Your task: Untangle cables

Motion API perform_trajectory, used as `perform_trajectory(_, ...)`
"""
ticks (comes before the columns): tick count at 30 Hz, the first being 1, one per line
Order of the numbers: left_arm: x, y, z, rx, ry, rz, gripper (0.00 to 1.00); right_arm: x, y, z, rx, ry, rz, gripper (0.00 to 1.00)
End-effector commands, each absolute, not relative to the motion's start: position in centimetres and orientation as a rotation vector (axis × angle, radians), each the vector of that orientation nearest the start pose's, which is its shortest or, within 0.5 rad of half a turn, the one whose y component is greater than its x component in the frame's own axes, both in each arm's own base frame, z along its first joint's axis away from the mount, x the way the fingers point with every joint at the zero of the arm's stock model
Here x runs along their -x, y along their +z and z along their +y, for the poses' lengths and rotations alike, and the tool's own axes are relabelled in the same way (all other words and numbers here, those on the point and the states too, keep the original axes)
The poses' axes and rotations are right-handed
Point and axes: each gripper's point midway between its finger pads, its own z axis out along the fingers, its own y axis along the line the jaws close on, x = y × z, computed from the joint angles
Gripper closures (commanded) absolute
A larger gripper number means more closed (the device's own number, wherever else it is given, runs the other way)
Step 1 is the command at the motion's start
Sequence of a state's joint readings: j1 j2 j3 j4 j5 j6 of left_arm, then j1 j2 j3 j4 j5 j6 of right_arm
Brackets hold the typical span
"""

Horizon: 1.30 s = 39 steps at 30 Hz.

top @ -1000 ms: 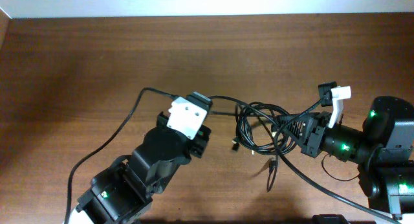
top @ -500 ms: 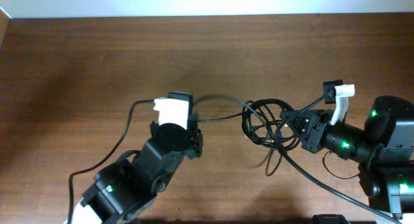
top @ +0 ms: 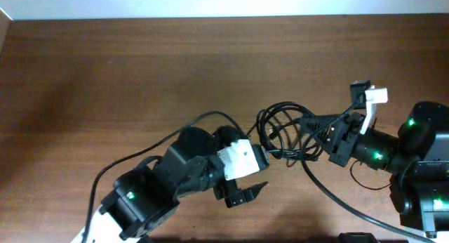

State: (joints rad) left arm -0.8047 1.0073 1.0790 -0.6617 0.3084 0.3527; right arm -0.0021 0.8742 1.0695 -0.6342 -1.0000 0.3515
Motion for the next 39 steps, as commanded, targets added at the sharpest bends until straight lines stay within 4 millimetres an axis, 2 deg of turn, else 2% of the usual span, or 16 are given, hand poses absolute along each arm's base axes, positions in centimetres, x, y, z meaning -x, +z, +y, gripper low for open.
perform_trajectory(1,-17.8,28.0,-27.7,-1.448,-0.616,1.632,0.01,-21.1,37.0,15.5,0.43,1.337,1.894,0.96)
perform_trajectory(3,-18.2,27.9,-28.1,-1.447,-0.616,1.629,0.01,-20.8,37.1,15.6,0.447,1.358,1.888,0.96)
perform_trajectory(5,-18.5,29.0,-28.4,-1.424,-0.613,1.583,0.01,-20.8,37.1,15.7,0.449,1.36,1.887,0.96)
perform_trajectory(8,-17.9,30.7,-27.8,-1.449,-0.564,1.469,0.02,-20.8,37.2,15.7,0.451,1.359,1.884,0.96)
perform_trajectory(12,-16.0,31.5,-28.3,-1.56,-0.597,1.298,0.27,-20.9,37.4,15.7,0.462,1.35,1.87,0.96)
perform_trajectory(13,-15.7,31.6,-28.4,-1.576,-0.608,1.271,0.3,-20.9,37.4,15.7,0.462,1.35,1.869,0.96)
perform_trajectory(17,-15.5,31.7,-28.6,-1.594,-0.598,1.243,0.32,-21.4,37.0,15.9,0.419,1.43,1.911,0.96)
perform_trajectory(20,-14.9,31.6,-28.9,-1.63,-0.589,1.197,0.33,-21.1,37.5,16.4,0.46,1.539,1.895,0.96)
perform_trajectory(21,-14.9,31.2,-29.1,-1.638,-0.593,1.206,0.27,-20.9,37.9,16.6,0.51,1.569,1.865,0.96)
perform_trajectory(22,-15.0,31.0,-29.2,-1.643,-0.595,1.213,0.25,-20.8,38.0,16.6,0.519,1.576,1.861,0.96)
perform_trajectory(25,-15.2,30.6,-29.4,-1.651,-0.597,1.226,0.3,-20.7,38.0,16.6,0.527,1.582,1.857,0.96)
perform_trajectory(29,-15.6,30.5,-29.3,-1.641,-0.573,1.236,0.3,-20.0,38.4,16.8,0.575,1.623,1.833,0.96)
perform_trajectory(32,-15.7,30.6,-29.3,-1.638,-0.569,1.234,0.6,-19.8,38.5,16.8,0.588,1.631,1.826,0.96)
perform_trajectory(34,-15.7,30.6,-29.3,-1.639,-0.57,1.235,0.66,-19.8,38.6,16.9,0.591,1.634,1.824,0.96)
perform_trajectory(37,-15.7,30.6,-29.3,-1.639,-0.57,1.235,0.65,-19.6,38.6,16.9,0.597,1.641,1.822,0.96)
perform_trajectory(39,-15.7,30.4,-29.4,-1.641,-0.57,1.239,0.76,-19.6,38.6,16.9,0.597,1.642,1.822,0.96)
